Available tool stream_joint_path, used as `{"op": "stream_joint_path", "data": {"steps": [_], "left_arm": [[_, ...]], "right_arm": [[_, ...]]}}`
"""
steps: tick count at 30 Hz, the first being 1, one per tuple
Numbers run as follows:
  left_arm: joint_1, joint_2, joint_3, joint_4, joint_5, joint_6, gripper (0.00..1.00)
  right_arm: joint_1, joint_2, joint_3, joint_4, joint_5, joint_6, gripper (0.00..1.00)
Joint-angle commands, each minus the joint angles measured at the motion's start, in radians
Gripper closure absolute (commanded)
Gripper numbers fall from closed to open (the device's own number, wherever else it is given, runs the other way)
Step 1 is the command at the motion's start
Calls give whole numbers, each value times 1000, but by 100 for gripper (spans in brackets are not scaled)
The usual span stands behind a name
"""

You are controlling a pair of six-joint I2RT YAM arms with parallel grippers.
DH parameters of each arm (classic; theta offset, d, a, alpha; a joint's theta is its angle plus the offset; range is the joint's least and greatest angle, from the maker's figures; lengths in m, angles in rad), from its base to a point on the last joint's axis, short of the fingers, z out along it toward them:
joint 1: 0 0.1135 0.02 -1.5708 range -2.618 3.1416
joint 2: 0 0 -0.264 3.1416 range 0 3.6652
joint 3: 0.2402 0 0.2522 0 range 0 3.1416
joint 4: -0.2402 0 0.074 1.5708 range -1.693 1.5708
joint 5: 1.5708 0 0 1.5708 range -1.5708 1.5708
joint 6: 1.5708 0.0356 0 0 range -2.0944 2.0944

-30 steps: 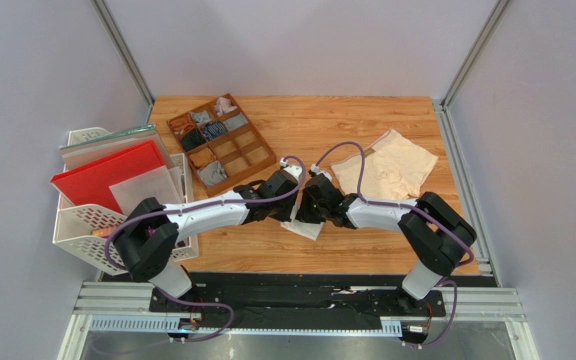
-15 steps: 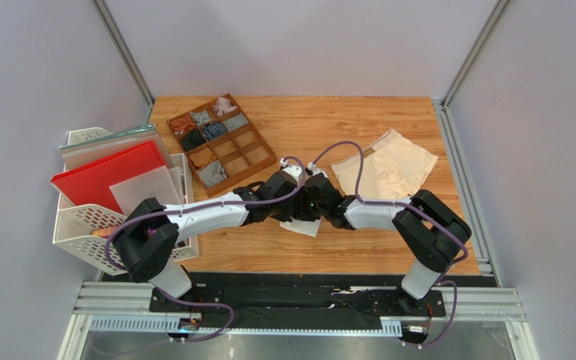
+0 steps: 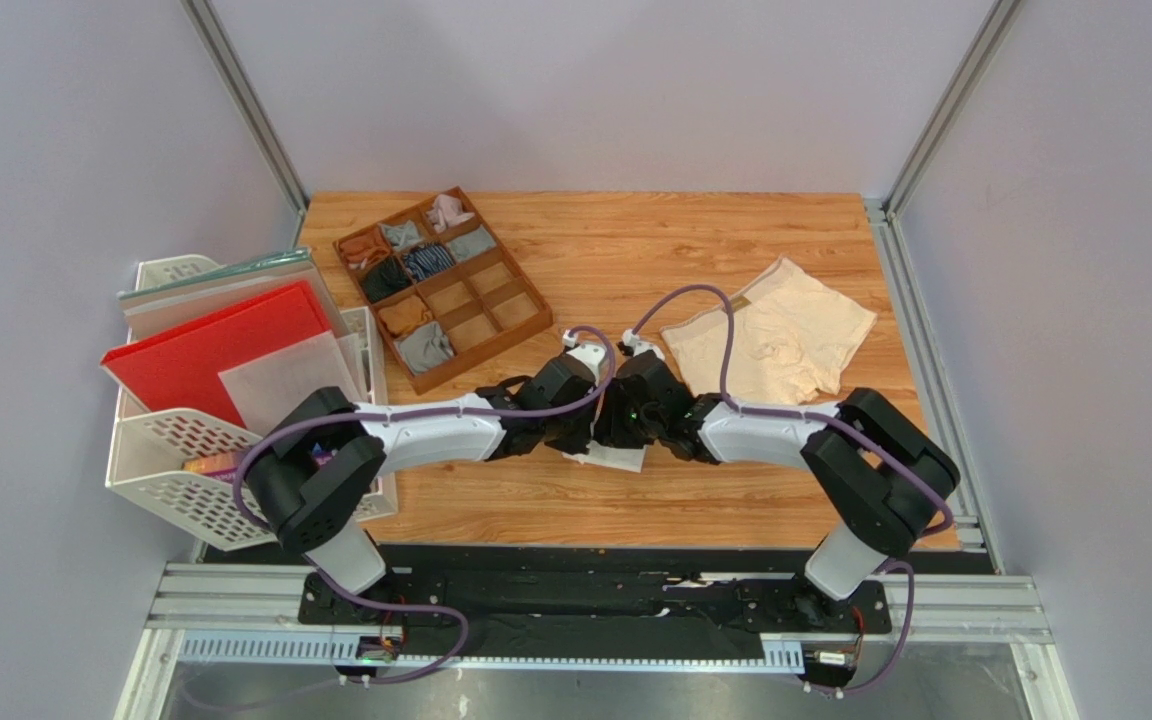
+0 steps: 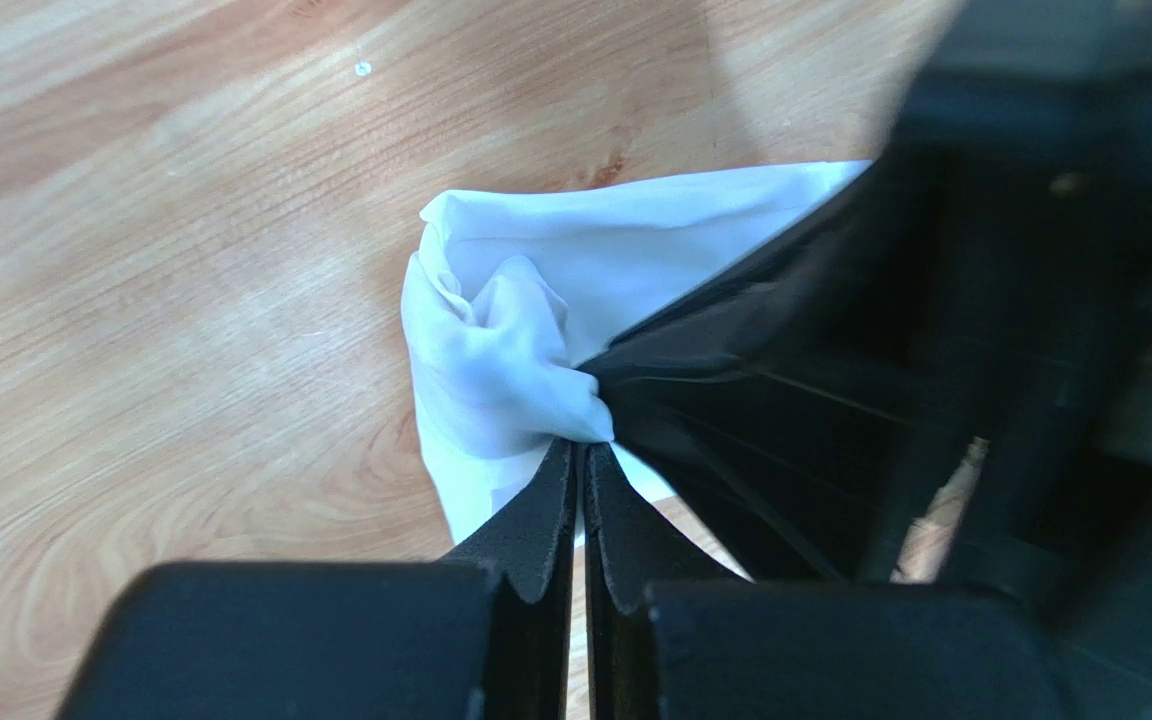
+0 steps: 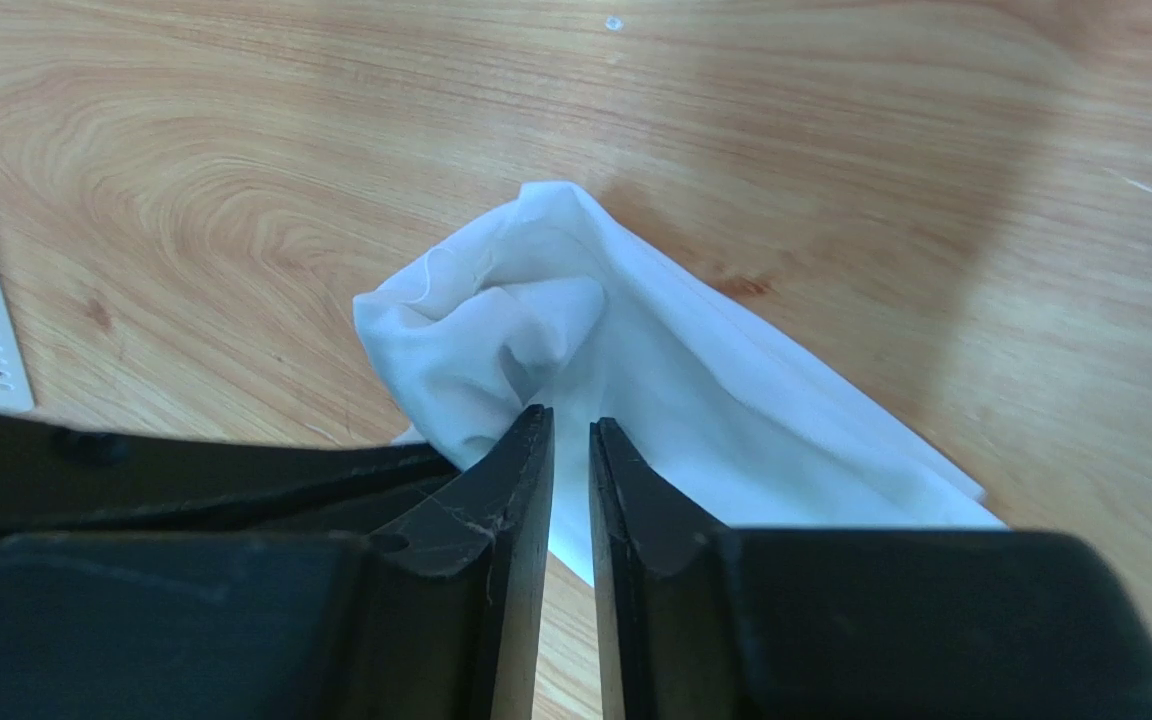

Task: Roll the underwear
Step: Roll the underwear at the center of the board.

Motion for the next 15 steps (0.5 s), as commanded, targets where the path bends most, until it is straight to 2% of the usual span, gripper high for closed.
{"op": "stream_joint_path", "data": {"steps": [1,7,15], "left_arm": [[-7,27,-13,65,15,-39,100],[-11,45,-4,88,38,-51,100],[-24,76,38,81,62,-59,100]], "right_arm": [[-1,-89,20,-116,93,-40,78],[-1,-178,-5,-178,123,-27,74],[1,-220,-44,-218,161,2,75]]}}
